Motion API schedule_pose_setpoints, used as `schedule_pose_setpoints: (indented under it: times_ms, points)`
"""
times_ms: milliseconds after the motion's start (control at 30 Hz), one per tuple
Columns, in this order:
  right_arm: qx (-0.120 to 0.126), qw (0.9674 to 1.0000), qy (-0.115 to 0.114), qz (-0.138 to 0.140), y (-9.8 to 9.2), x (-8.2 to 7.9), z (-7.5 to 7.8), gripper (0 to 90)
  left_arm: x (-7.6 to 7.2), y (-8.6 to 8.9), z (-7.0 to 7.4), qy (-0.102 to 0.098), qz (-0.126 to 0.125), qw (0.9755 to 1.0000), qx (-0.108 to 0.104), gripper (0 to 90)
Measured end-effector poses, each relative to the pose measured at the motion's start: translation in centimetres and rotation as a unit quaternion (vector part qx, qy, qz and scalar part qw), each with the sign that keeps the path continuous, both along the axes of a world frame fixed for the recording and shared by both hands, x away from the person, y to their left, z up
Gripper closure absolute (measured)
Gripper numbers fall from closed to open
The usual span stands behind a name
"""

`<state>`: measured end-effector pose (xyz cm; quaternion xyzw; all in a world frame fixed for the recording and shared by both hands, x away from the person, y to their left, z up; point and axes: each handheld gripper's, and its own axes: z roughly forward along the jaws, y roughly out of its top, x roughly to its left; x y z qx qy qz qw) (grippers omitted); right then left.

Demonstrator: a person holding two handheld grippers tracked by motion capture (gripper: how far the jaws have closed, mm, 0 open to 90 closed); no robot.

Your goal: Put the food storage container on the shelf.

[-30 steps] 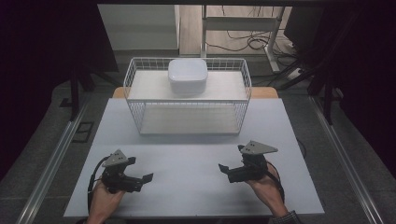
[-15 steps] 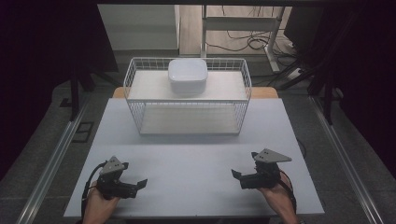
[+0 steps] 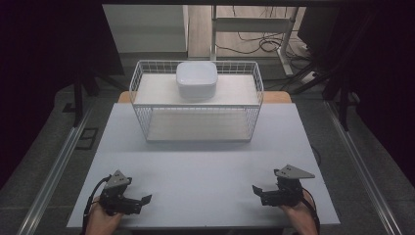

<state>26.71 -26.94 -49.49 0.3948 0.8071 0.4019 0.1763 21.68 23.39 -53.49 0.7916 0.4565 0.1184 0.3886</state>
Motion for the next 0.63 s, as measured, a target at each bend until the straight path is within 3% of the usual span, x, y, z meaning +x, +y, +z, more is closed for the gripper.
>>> schedule_pose_setpoints:
  times_ms: [333,633]
  points:
    - [-0.014,0.9994,0.027,-0.015,-0.8,-0.6,-1.1,0.0,0.3,-0.1,-0.8,0.032,-0.005,0.9995,-0.001,0.0]
    - [-0.049,0.9971,0.057,-0.011,-0.6,-0.6,-2.1,0.0,0.5,0.1,-0.9,0.037,0.001,0.9992,-0.011,0.0]
